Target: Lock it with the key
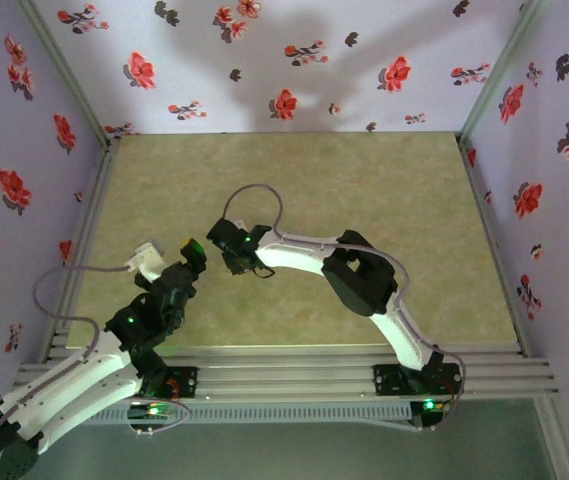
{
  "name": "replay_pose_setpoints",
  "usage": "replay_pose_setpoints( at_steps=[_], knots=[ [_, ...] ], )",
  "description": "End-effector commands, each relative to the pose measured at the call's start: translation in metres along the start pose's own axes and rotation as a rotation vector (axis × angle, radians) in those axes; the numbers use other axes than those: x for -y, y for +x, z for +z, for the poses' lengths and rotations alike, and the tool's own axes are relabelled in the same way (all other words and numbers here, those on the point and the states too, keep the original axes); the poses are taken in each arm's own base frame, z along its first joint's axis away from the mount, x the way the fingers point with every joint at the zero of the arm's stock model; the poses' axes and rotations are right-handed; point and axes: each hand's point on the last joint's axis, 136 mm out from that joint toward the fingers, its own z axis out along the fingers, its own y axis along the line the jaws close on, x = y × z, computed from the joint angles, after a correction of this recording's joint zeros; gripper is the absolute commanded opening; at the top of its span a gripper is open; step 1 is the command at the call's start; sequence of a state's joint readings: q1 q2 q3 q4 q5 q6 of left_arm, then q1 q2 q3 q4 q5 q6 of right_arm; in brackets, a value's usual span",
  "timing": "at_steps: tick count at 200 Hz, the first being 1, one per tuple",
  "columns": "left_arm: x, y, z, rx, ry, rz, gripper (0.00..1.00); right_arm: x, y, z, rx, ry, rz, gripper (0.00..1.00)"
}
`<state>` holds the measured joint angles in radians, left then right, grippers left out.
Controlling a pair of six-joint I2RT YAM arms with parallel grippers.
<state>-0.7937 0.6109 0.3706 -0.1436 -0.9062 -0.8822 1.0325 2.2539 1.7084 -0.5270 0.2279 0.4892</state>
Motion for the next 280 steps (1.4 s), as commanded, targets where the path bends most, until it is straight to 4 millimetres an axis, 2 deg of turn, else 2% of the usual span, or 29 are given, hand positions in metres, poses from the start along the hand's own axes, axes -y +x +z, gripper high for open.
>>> replay_pose_setpoints(
  at_steps=[1, 48, 77, 98, 204, 249, 280],
  knots=[
    [-0.01, -0.003, 0.001, 0.035, -0.04, -0.011, 1.0, 0.004, 0.011, 0.016, -0.038, 0.026, -0.014, 0.34],
    [-0.01, -0.003, 0.001, 0.034, -0.039, -0.01, 1.0, 0.004, 0.01, 0.008, -0.027, 0.014, -0.005, 0.2],
    [-0.009, -0.002, 0.001, 0.03, -0.034, -0.006, 1.0, 0.005, 0.006, -0.004, -0.002, 0.0, 0.004, 0.06],
    [-0.006, -0.001, 0.001, 0.023, -0.02, -0.002, 1.0, 0.007, 0.004, -0.013, 0.019, -0.008, 0.01, 0.0],
    [0.021, 0.014, 0.007, -0.07, 0.069, 0.073, 1.0, 0.023, 0.009, -0.08, 0.109, -0.081, 0.024, 0.0],
    [0.037, 0.026, 0.009, -0.129, 0.134, 0.094, 1.0, 0.027, 0.014, -0.107, 0.146, -0.14, 0.03, 0.0],
    [0.056, 0.037, 0.009, -0.191, 0.219, 0.106, 1.0, 0.024, 0.021, -0.12, 0.158, -0.202, 0.035, 0.0]
  ],
)
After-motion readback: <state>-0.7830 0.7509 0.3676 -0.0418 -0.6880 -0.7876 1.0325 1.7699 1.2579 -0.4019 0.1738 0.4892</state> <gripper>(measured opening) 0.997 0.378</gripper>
